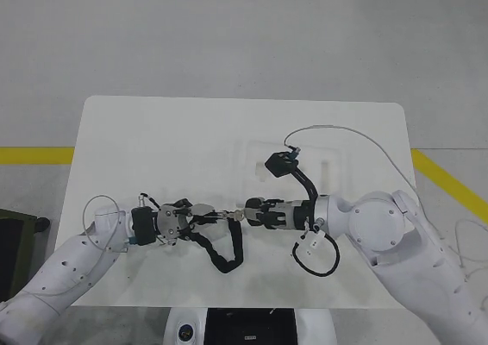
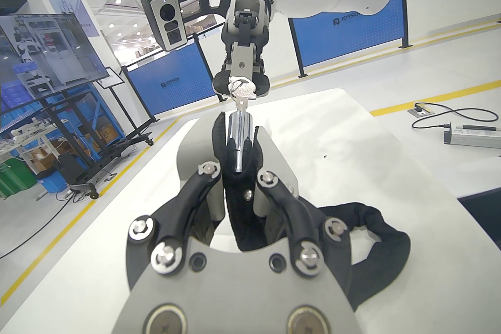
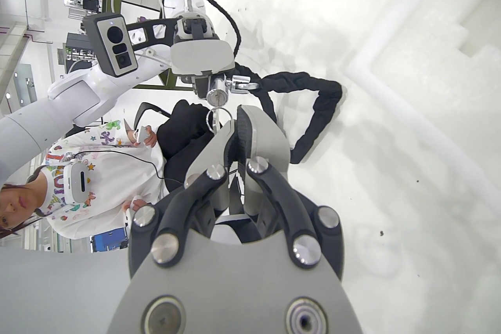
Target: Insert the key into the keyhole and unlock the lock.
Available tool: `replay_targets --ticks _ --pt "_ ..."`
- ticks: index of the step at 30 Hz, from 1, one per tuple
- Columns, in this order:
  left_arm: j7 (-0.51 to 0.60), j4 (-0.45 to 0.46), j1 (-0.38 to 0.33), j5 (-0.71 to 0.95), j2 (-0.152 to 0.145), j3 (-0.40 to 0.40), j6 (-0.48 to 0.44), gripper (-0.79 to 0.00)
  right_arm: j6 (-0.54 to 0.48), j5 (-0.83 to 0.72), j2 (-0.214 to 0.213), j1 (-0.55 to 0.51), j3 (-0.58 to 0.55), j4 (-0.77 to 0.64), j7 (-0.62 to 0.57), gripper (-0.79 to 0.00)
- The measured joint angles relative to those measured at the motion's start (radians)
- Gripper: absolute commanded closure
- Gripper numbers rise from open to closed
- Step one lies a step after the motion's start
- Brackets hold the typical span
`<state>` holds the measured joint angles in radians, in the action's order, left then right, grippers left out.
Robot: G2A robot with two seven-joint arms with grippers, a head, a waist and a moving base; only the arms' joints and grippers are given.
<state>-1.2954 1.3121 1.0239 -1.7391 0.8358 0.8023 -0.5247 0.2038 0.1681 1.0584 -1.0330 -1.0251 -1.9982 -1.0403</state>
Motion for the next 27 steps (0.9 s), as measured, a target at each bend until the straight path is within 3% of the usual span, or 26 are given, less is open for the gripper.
replay_targets --ticks 4,8,14,16,18,19,27 --pt "0.002 -0.015 0.005 0.018 -0.001 0.002 -0.002 0.000 -0.017 0.007 -0.008 -0.017 -0.033 -0.011 -0.013 0.000" --pt "0.024 -0.025 0.011 0.064 -0.005 0.003 -0.024 0.000 -0.098 0.037 -0.018 -0.025 -0.057 -0.017 -0.046 0.000" --pt "0.193 0.012 0.012 0.240 -0.024 -0.005 -0.194 0.000 -0.295 0.055 -0.022 -0.008 -0.052 0.015 -0.070 0.000" --pt "0.232 0.033 0.015 0.286 -0.032 0.002 -0.232 0.000 -0.356 0.055 -0.022 0.000 -0.046 0.029 -0.066 -0.135" --pt "0.270 0.055 0.021 0.328 -0.043 0.012 -0.270 0.000 -0.413 0.079 -0.022 0.013 -0.038 0.040 -0.068 -0.369" --pt "0.285 0.065 0.024 0.345 -0.047 0.016 -0.285 0.000 -0.436 0.091 -0.023 0.018 -0.034 0.042 -0.067 -0.779" --pt "0.406 0.131 0.040 0.441 -0.074 0.047 -0.406 0.000 -0.603 0.222 -0.024 0.045 -0.020 0.055 0.007 -0.785"
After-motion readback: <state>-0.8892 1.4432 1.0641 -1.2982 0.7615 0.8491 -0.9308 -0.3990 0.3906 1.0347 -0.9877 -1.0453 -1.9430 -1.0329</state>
